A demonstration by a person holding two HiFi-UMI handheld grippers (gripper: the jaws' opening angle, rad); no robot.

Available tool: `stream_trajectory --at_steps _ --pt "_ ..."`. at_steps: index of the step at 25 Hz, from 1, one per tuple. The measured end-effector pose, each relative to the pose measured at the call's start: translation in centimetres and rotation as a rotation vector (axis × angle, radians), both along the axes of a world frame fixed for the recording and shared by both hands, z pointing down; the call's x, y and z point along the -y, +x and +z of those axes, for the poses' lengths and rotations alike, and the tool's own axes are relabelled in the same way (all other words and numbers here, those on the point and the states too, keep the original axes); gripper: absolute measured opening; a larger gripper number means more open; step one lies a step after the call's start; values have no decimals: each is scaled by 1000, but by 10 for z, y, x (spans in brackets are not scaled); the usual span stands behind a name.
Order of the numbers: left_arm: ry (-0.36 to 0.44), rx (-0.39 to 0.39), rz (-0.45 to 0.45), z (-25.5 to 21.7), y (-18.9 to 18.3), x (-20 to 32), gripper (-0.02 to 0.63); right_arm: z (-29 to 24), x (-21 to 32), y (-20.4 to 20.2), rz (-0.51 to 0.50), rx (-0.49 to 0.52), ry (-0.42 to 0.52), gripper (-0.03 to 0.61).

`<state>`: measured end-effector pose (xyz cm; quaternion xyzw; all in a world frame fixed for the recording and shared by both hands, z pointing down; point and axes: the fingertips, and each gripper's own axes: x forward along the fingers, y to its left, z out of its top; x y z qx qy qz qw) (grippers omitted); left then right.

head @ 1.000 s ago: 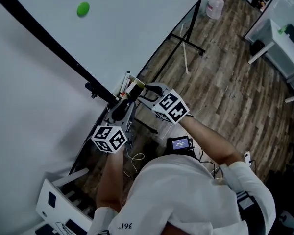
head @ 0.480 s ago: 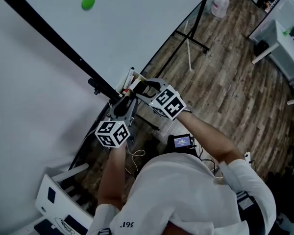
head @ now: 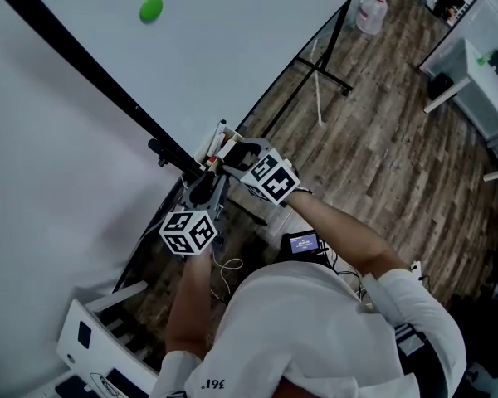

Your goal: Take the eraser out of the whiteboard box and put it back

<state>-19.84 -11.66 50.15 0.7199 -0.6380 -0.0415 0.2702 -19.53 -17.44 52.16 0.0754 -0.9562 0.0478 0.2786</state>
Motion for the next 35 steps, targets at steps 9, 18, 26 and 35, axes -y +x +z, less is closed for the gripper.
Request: stream_trajectory --at_steps 9,18,26,35 --pt "1 -13 7 -1 2 -2 139 5 -1 -6 22 -1 23 262" --pt "5 -29 25 -1 8 -3 138 -2 -7 -7 37 -4 23 264" --pt "8 -35 23 -3 9 -9 138 -4 -8 -5 27 -20 63 264" --pt "15 -34 10 -7 4 -15 138 -7 -11 -7 38 -8 67 264"
